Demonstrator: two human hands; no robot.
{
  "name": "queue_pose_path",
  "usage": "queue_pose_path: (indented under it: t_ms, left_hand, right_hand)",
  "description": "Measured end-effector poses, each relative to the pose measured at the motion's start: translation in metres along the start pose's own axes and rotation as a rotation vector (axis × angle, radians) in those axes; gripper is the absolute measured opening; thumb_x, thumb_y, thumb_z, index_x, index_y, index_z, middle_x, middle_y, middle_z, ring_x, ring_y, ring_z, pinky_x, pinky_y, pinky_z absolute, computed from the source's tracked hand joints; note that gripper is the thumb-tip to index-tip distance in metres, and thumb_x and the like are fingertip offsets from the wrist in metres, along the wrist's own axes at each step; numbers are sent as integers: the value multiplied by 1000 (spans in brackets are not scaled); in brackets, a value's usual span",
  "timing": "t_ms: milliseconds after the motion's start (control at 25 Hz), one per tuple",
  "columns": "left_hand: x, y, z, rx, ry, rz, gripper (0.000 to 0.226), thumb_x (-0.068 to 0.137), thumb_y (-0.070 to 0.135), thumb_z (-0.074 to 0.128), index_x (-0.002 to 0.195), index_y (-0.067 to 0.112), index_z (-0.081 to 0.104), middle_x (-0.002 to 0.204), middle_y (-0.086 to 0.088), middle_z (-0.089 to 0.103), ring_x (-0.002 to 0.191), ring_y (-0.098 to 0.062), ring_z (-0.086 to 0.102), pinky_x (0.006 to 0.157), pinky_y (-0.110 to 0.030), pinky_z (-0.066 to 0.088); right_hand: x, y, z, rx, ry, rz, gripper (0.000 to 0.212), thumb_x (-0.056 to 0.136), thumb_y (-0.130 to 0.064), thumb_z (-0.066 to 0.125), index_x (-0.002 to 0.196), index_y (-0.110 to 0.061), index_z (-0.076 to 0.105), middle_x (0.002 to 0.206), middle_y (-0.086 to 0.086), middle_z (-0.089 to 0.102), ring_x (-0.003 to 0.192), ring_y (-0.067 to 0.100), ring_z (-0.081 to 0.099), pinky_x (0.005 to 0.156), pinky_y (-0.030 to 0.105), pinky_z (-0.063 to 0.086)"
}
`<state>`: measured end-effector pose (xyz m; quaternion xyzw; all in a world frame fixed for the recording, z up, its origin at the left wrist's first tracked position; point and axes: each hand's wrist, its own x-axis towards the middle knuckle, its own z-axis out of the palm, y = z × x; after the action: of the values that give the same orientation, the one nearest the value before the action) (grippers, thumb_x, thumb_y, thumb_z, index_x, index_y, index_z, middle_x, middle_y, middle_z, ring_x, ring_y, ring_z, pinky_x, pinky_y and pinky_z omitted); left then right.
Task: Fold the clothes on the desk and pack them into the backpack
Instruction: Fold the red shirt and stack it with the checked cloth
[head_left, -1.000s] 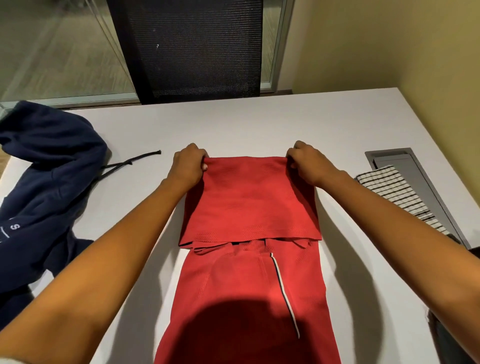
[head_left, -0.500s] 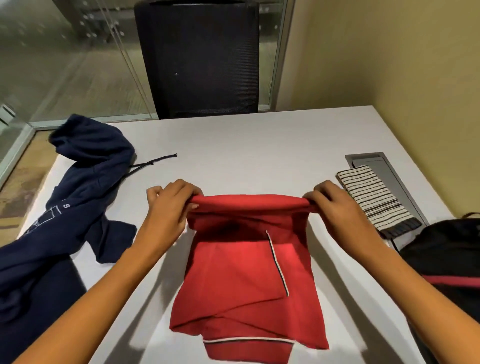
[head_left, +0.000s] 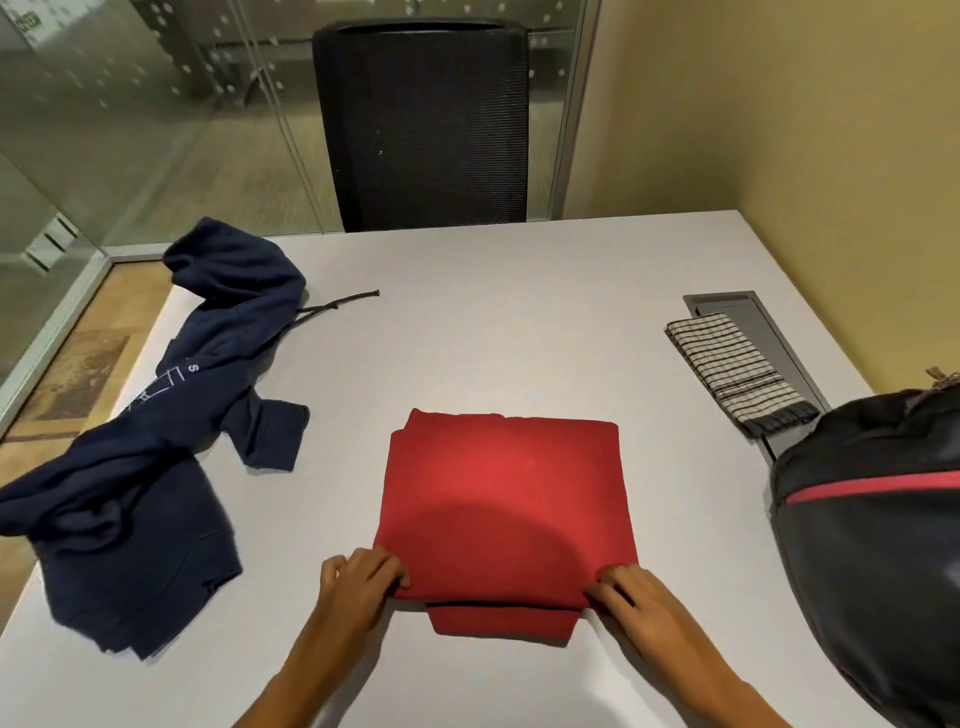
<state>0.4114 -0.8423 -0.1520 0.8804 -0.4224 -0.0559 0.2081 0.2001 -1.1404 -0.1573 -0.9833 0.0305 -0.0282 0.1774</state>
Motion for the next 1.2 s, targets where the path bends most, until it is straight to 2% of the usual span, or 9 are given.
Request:
queue_pose_path:
  t_ms: [160, 280, 480, 600, 720, 800, 880, 1040, 1200]
  left_hand:
    - [-4, 11, -2, -116, -3, -75, 39, 66, 4, 50, 90, 34, 52, 91, 27, 49, 85, 7, 44, 91, -17, 22]
    - [28, 14, -10, -117, 152, -123, 21, 83, 18, 43, 92, 30, 58, 92, 23, 55, 85, 4, 49, 84, -21, 26]
    - [120, -3, -22, -192, 287, -478, 15, 96, 14, 51, 92, 11, 65, 91, -1, 64, 80, -15, 54, 74, -31, 41]
    - [168, -12, -23, -234, 116, -707, 26, 97, 21, 50, 86, 2, 65, 83, -8, 63, 72, -20, 54, 65, -31, 44]
    - [198, -17, -17, -296, -101, -934, 38, 96, 29, 53, 67, 5, 47, 72, -7, 54, 66, -22, 52, 56, -27, 39]
    - [209, -25, -12, -309, -219, -993, 38, 95, 35, 56, 76, 2, 50, 91, -14, 62, 85, -30, 59, 66, -32, 45]
    - [213, -34, -10, -386, -246, -1040, 49, 93, 39, 59, 105, -8, 58, 114, -23, 63, 106, -37, 60, 82, -39, 50]
    - [212, -35, -15, -626, -220, -1137, 61, 87, 39, 68, 123, -9, 54, 113, -21, 62, 104, -32, 61, 71, -33, 46]
    - [202, -33, -24, -780, 78, -1068, 27, 82, 26, 75, 94, 2, 70, 88, -12, 67, 88, -24, 63, 60, -24, 44]
  right_hand:
    - [1, 2, -2, 49, 30, -11, 30, 73, -4, 64, 100, -18, 61, 99, -5, 52, 78, 19, 53, 69, 28, 42]
    - [21, -1, -16, 59, 95, 46, 26, 76, -6, 48, 95, -17, 61, 97, -5, 52, 77, 16, 49, 70, 28, 40]
    - [86, 12, -21, 120, 319, 273, 31, 84, -4, 44, 106, -10, 64, 106, 3, 59, 95, 18, 53, 84, 24, 42]
    - [125, 27, -24, 166, 417, 569, 30, 89, 5, 50, 116, -3, 61, 113, 13, 57, 104, 28, 53, 89, 29, 41]
    - [149, 44, -30, 314, 356, 906, 29, 98, -11, 50, 123, 1, 52, 121, 20, 53, 109, 34, 53, 86, 36, 42]
    - [159, 55, -34, 399, 273, 1039, 30, 99, -22, 51, 118, 1, 53, 116, 20, 59, 103, 33, 56, 79, 31, 39]
    - [163, 63, -34, 435, 206, 1042, 30, 99, -29, 51, 108, -1, 58, 104, 16, 64, 87, 27, 56, 73, 29, 38]
    - [170, 70, -33, 468, 164, 1035, 29, 97, -33, 57, 91, -4, 61, 88, 8, 62, 81, 24, 55, 70, 28, 37]
    - [170, 70, -40, 541, 305, 1054, 22, 97, -23, 58, 88, -3, 60, 87, 5, 61, 79, 19, 53, 71, 24, 36]
